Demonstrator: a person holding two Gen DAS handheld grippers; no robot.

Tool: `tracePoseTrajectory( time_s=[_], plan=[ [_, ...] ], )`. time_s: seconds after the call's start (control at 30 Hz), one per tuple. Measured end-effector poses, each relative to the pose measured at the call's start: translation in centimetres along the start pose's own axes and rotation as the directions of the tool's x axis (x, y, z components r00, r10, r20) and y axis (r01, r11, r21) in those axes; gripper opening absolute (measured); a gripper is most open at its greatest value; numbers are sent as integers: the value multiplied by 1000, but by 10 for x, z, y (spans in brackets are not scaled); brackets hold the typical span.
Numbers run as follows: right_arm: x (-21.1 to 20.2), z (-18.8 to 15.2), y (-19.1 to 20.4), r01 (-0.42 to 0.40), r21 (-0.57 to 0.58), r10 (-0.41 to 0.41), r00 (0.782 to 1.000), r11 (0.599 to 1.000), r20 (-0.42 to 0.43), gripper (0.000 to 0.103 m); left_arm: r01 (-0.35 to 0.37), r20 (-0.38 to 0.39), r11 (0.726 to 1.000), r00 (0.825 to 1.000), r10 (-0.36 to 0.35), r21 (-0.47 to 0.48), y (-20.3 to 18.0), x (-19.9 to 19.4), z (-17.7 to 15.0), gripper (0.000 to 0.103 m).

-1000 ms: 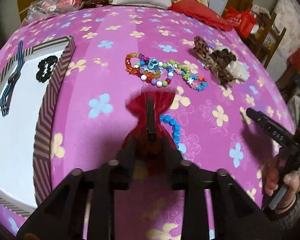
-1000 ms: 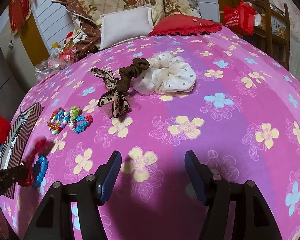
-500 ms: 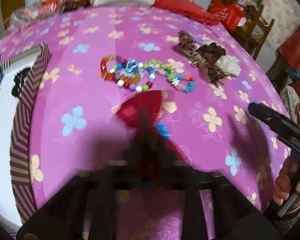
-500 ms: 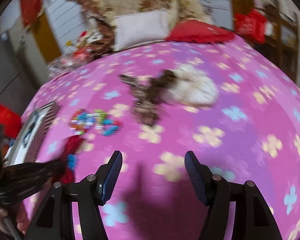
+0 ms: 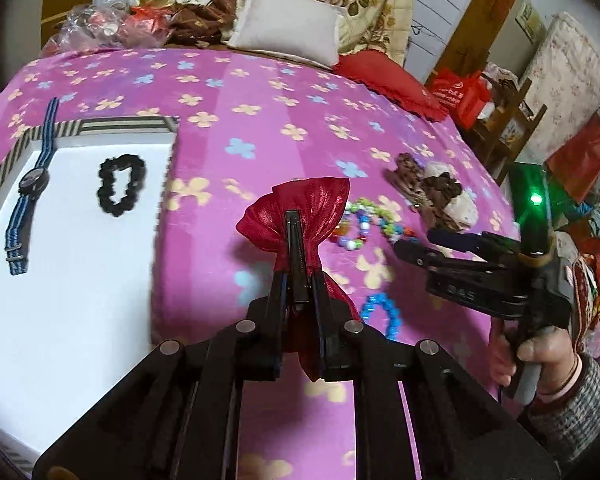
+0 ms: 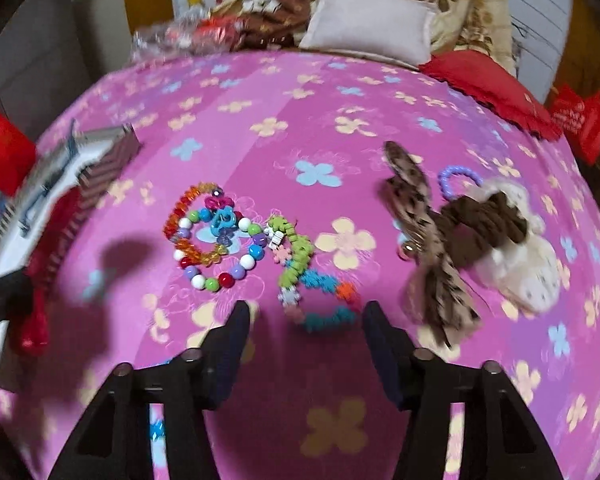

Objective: Organize jewelry
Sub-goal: 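Lift the red bow with the left gripper while the right gripper grasps a green bead bracelet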

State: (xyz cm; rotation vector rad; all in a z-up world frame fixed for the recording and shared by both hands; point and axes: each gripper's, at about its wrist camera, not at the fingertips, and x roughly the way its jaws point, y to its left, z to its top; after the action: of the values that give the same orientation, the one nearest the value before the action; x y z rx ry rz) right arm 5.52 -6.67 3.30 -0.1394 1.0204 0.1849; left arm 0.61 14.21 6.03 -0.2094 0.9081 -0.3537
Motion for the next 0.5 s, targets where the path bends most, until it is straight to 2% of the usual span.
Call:
tracePoseTrajectory(
  time_s=[0.03, 0.13, 0.3, 0.5],
  plan=[
    [5, 2, 3, 7, -7, -7, 1000, 1000, -7, 42, 7, -2, 1000, 1000, -7, -8, 4, 0, 1, 11],
    [12, 5, 7, 32, -17, -32, 999, 999, -17, 11, 22, 12, 999, 1000, -22, -27, 13, -6, 5, 11],
    [2, 10, 8, -8, 25, 9, 1000, 1000, -1, 11, 35, 43, 998, 999, -33, -50, 23, -21, 11, 11],
    [-42, 25, 4, -97, 86, 91, 993, 992, 73, 11, 7, 85, 995, 996, 1, -100, 45, -42, 15, 11]
  ],
)
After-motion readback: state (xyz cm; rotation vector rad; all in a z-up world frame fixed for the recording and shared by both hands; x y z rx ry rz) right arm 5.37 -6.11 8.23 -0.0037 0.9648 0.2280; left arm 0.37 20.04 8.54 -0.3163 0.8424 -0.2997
